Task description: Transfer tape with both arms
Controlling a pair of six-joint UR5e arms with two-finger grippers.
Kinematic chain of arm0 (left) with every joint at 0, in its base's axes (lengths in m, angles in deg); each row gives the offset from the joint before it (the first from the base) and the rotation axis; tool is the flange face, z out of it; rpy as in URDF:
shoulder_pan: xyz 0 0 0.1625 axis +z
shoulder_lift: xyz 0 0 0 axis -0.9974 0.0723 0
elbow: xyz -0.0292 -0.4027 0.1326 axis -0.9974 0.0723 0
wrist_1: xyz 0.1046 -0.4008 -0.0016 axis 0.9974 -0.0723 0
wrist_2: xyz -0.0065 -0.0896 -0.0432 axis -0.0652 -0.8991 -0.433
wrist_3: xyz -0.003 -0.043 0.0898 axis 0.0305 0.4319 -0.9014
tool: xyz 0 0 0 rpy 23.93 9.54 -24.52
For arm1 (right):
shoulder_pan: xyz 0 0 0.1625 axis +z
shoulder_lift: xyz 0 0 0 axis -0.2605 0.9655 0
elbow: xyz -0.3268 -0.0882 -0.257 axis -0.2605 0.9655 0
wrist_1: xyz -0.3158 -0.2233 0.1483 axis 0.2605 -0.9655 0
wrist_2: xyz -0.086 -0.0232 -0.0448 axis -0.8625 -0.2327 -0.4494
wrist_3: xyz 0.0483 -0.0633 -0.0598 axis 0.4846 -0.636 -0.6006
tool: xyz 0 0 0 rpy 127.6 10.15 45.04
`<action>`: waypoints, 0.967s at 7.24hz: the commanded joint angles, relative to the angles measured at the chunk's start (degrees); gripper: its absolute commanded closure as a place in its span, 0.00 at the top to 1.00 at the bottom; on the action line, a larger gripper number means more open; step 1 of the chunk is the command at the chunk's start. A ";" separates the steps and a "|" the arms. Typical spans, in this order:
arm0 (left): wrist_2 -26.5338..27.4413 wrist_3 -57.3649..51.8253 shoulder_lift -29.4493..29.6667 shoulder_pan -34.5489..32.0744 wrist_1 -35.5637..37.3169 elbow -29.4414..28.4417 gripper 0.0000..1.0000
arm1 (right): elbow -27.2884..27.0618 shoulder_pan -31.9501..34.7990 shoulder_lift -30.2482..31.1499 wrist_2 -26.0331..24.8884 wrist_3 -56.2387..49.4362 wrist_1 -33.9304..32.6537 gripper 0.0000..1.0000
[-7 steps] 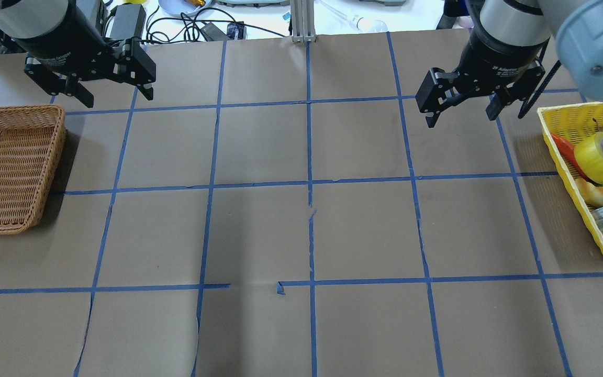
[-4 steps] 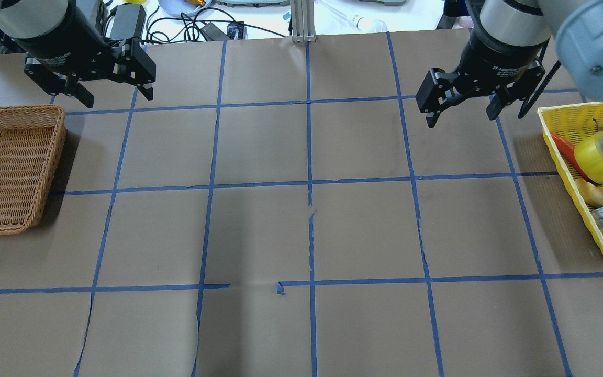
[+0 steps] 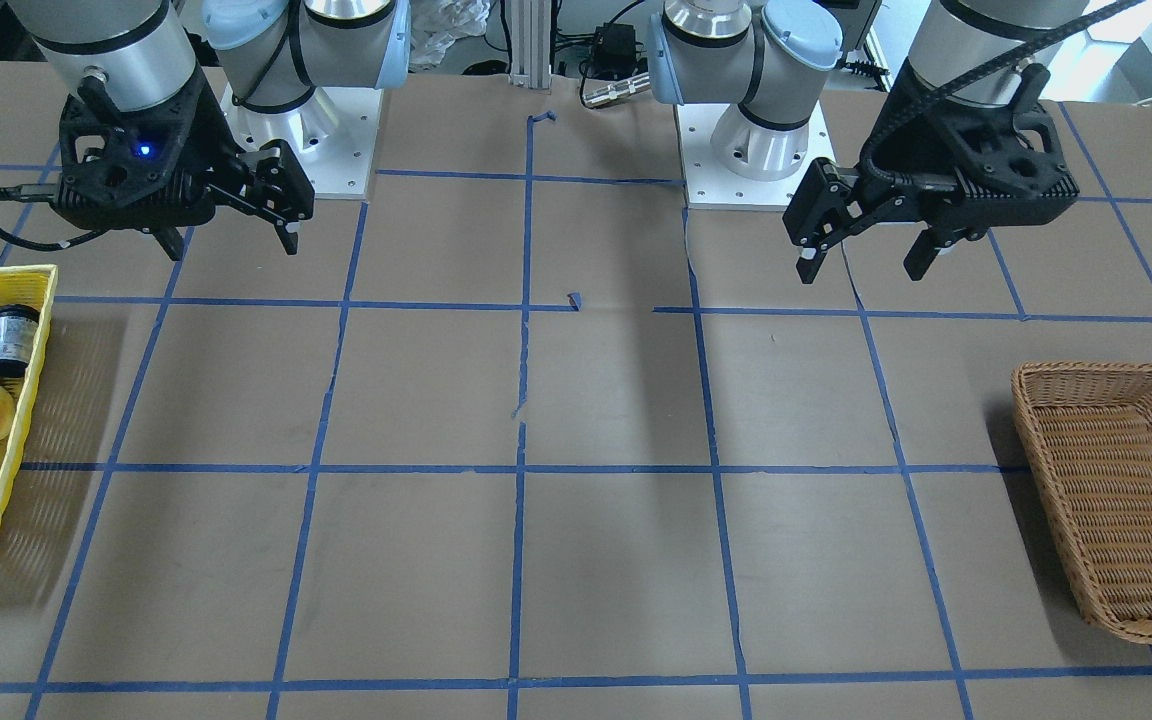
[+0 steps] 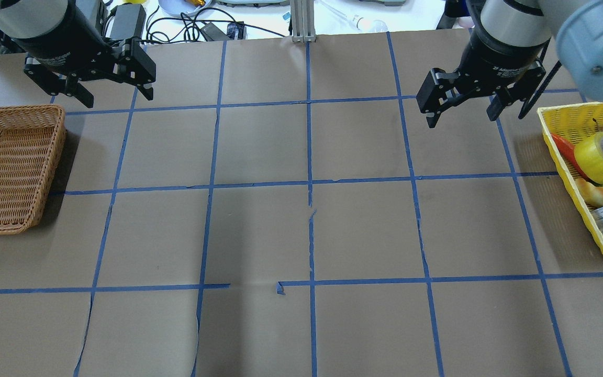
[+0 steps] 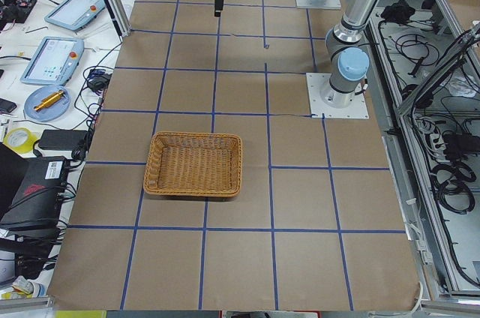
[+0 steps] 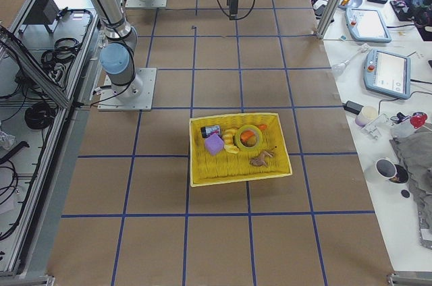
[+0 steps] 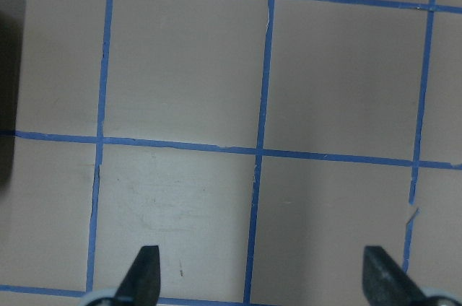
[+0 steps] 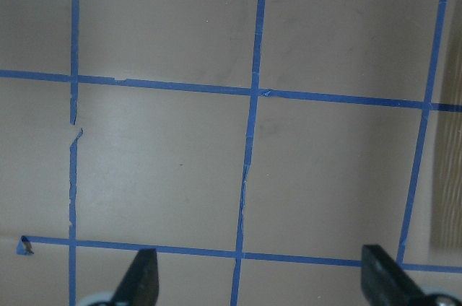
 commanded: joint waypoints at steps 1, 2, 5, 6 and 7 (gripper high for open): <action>0.00 0.02 0.00 0.00 0.07 -0.09 1.00 | 0.00 -0.03 -0.03 0.00 0.13 0.07 1.00; 0.09 -0.07 0.00 0.00 0.07 0.00 1.00 | 0.00 -0.12 -0.03 0.00 0.04 -0.19 1.00; 0.09 0.02 0.00 0.00 -0.02 0.00 1.00 | 0.00 -0.12 -0.03 0.00 -0.05 0.07 1.00; 0.09 0.02 0.00 0.00 -0.02 0.00 1.00 | 0.26 -1.78 -0.20 -0.09 -0.74 -1.06 1.00; 0.09 0.02 0.00 0.00 -0.02 0.00 1.00 | 0.70 -9.19 -0.21 0.26 -0.92 -2.03 1.00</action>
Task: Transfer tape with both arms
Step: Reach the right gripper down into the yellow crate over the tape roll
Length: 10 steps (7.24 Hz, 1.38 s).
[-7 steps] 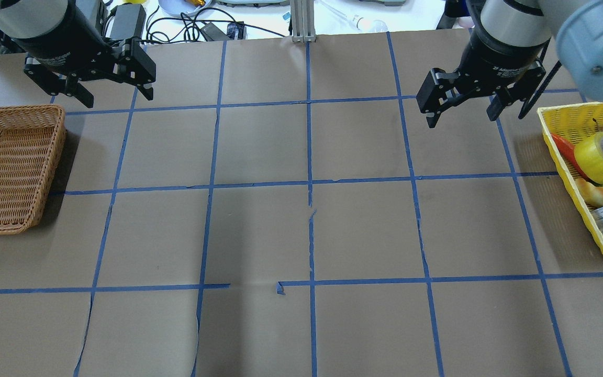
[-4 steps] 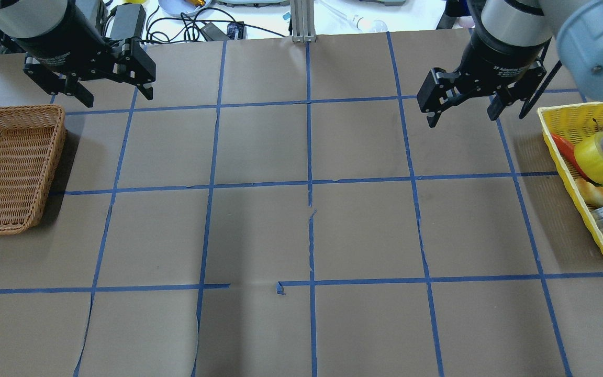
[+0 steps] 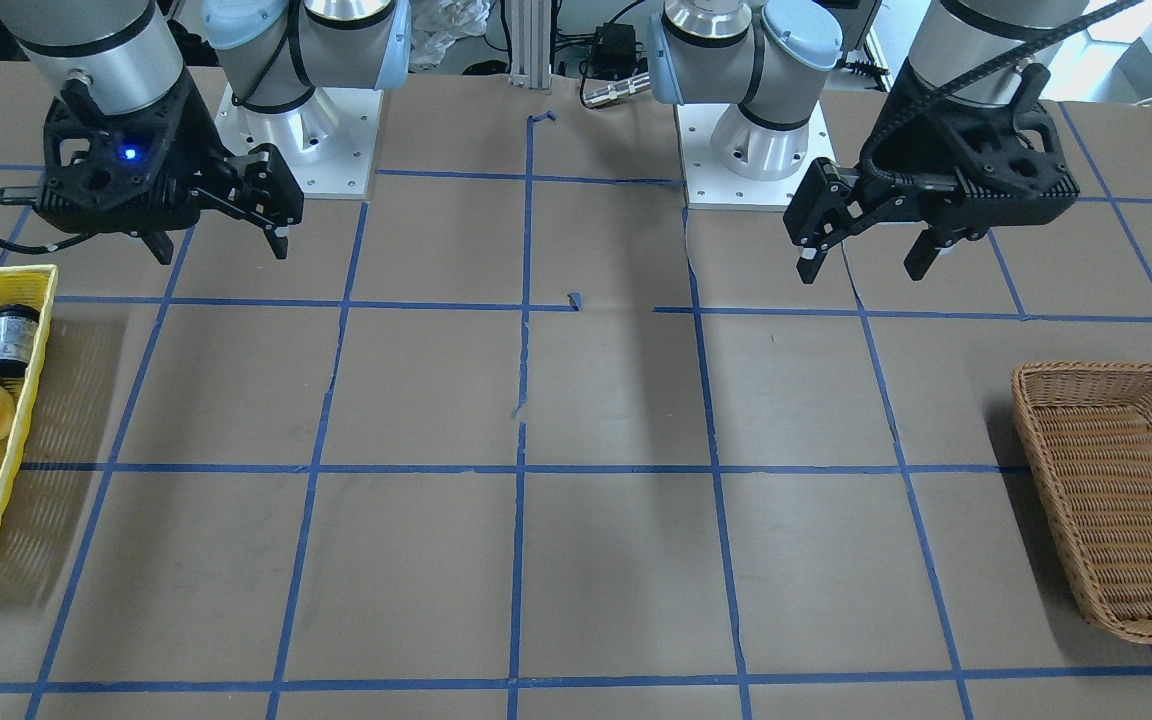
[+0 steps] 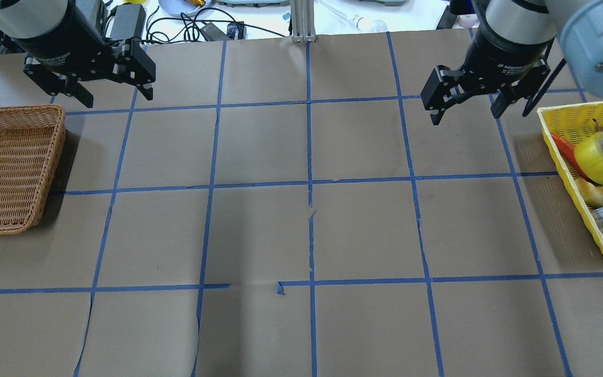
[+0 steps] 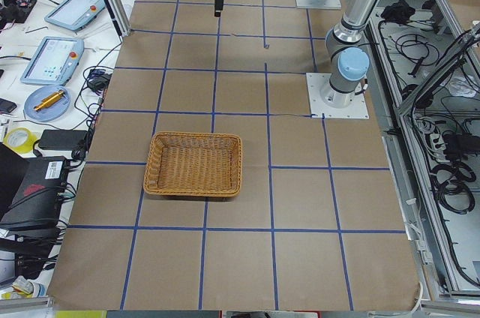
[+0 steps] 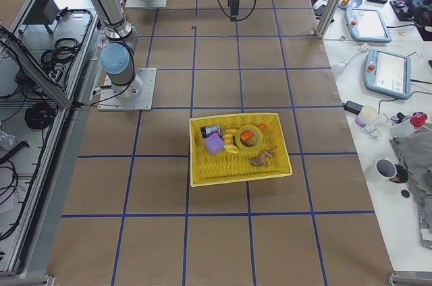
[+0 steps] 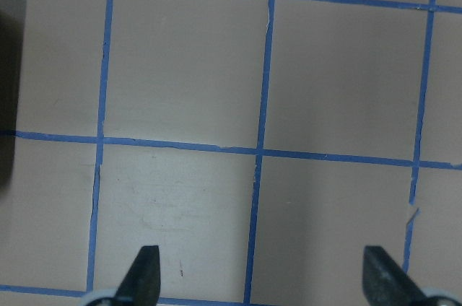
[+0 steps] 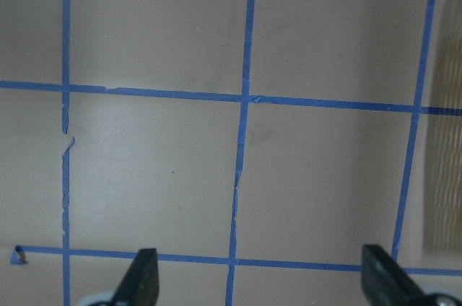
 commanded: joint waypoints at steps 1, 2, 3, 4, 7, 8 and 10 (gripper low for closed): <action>0.09 -0.35 0.09 0.00 0.08 0.00 1.00 | -0.02 -15.40 -0.24 1.28 -0.71 -0.98 1.00; 0.09 -0.18 0.09 0.00 0.08 -0.08 1.00 | -0.03 -21.49 -2.85 2.77 -3.50 -1.94 1.00; 0.09 -0.09 0.09 0.00 0.08 0.00 1.00 | -0.03 -25.12 -7.49 7.31 -13.44 -7.78 1.00; 0.17 -0.09 0.09 0.00 0.08 -0.08 1.00 | -0.11 -29.77 -10.06 7.79 -19.28 -10.62 1.00; 0.09 -0.09 0.09 0.00 0.08 -0.08 1.00 | -0.55 -36.65 -21.13 8.14 -30.24 -21.90 1.00; 0.09 -0.09 0.09 0.00 0.08 0.00 1.00 | -0.90 -36.67 -22.20 10.76 -29.72 -23.47 1.00; 0.09 -0.09 0.09 0.00 0.08 -0.08 1.00 | -3.27 -36.85 -24.48 10.53 -26.56 -25.92 1.00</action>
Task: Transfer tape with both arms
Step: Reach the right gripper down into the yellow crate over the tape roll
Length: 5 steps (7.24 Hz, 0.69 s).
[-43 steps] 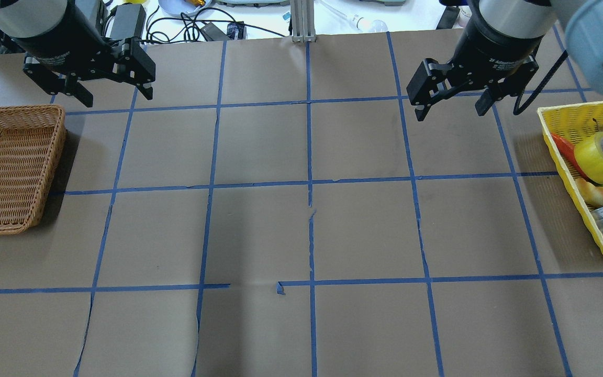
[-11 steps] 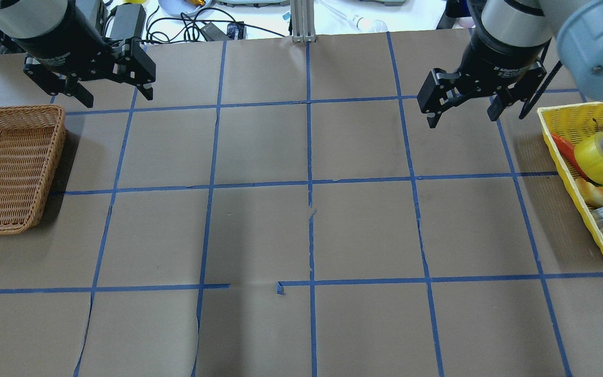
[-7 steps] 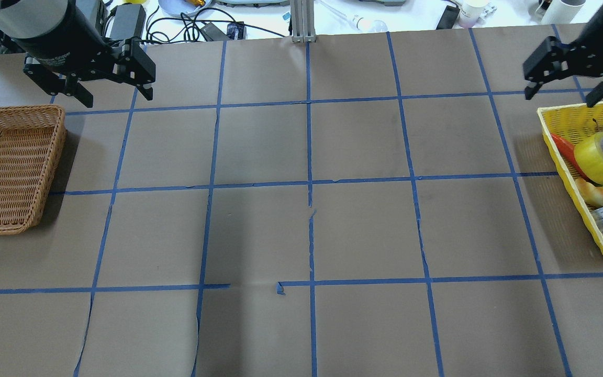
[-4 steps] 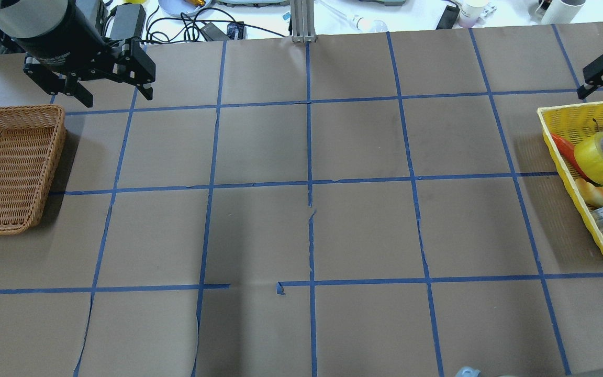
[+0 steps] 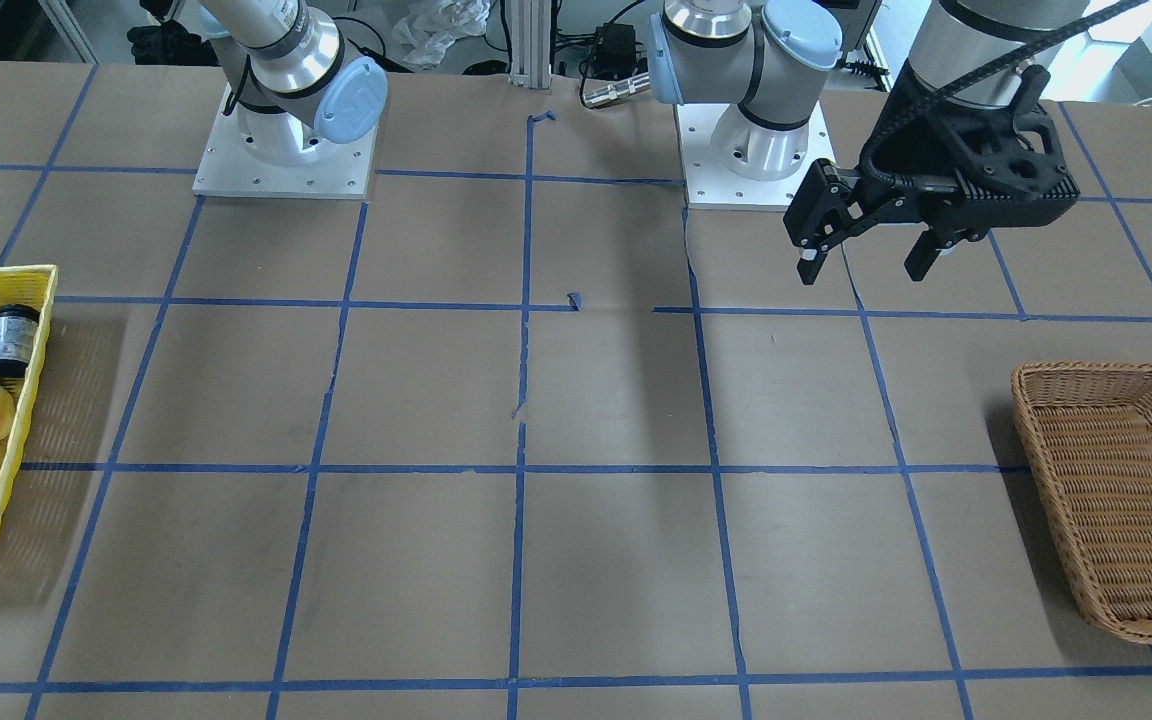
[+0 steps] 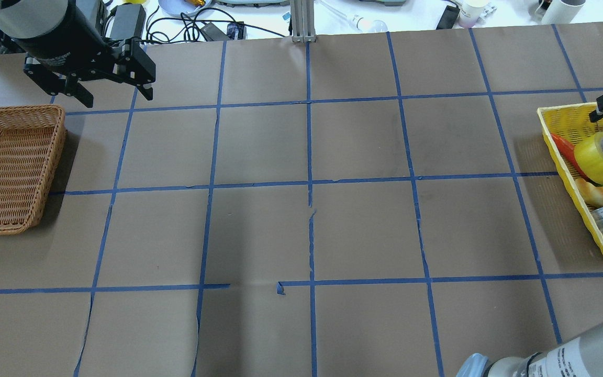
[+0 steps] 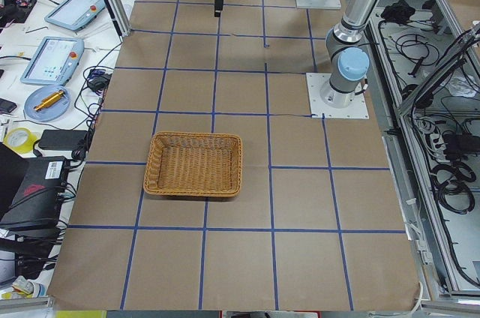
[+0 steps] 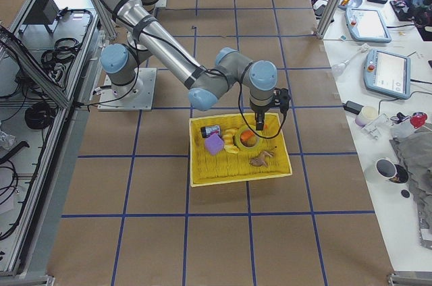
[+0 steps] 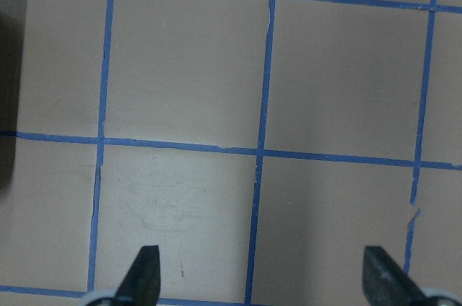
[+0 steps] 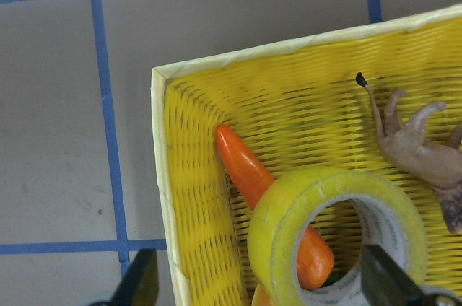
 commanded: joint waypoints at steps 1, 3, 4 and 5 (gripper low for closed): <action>-0.08 0.09 0.09 0.00 0.00 -0.06 1.00 | -2.30 -0.30 -2.42 -0.70 2.15 -3.21 1.00; -0.08 0.00 0.00 0.00 0.00 -0.06 1.00 | -3.62 -0.39 -3.04 -0.89 4.70 -3.39 1.00; -0.08 0.09 0.00 0.00 0.00 -0.06 1.00 | -3.63 -0.39 -3.56 -0.80 4.53 -3.39 0.84; -0.08 0.00 0.00 0.00 0.00 -0.06 1.00 | -3.63 -0.48 -3.65 -0.88 3.92 -3.39 0.22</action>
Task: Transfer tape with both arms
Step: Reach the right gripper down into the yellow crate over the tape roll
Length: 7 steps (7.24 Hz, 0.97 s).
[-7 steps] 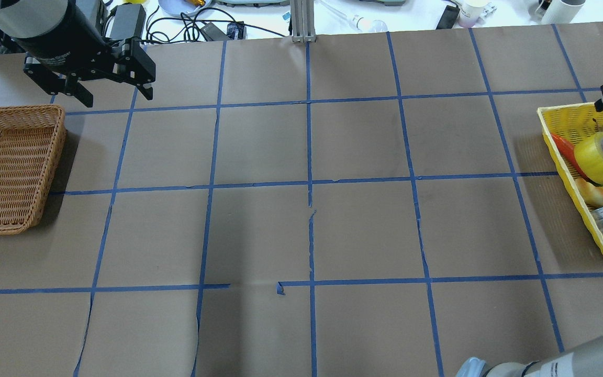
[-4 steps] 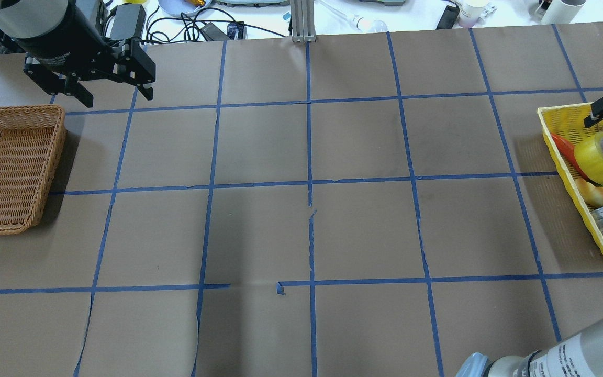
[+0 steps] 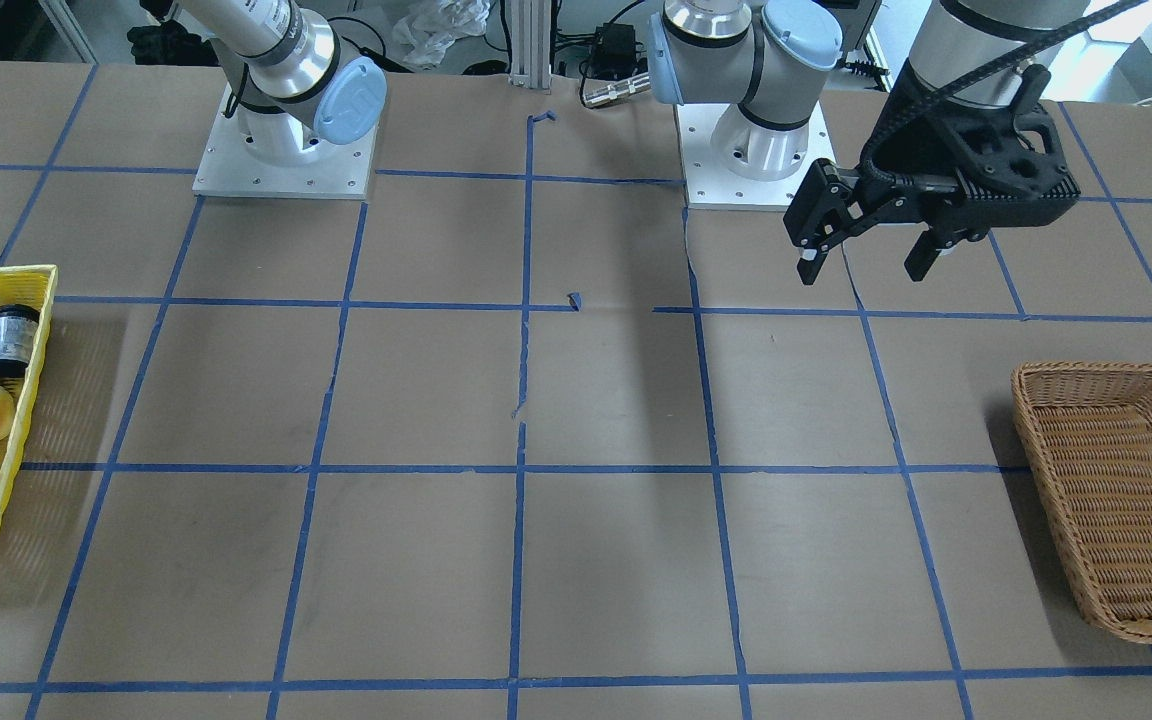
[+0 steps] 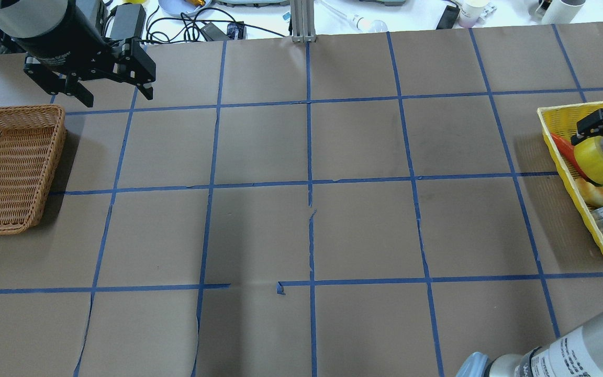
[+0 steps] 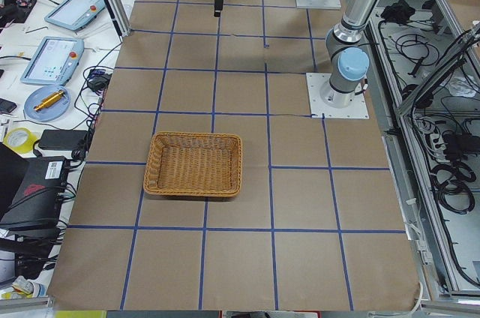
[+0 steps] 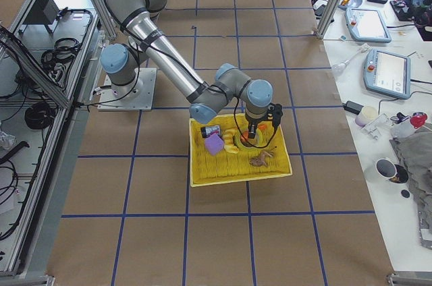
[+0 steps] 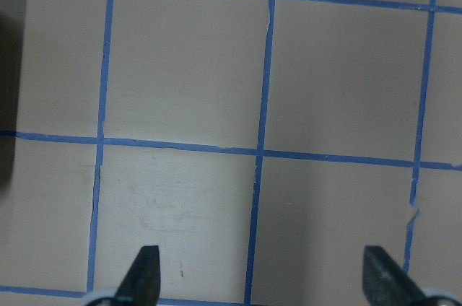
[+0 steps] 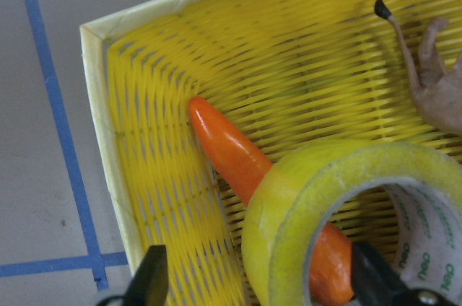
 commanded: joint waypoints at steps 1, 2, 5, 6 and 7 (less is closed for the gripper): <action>0.00 0.04 -0.01 0.00 0.00 0.00 1.00 | -0.10 -0.07 -0.30 -0.32 -0.41 -0.04 0.01; 0.00 -0.05 -0.01 0.00 0.00 0.00 1.00 | -0.10 -0.07 -0.30 -0.93 -0.41 0.05 0.00; 0.00 -0.05 -0.01 0.00 0.00 0.00 1.00 | 1.56 0.37 2.84 -4.51 -0.32 1.36 0.00; 0.00 -0.05 -0.01 0.00 0.00 0.09 1.00 | 1.74 1.33 7.04 -4.54 -0.23 2.67 0.00; 0.00 -0.05 -0.01 0.00 0.00 0.09 1.00 | 1.74 4.73 10.74 -4.54 1.42 5.56 0.00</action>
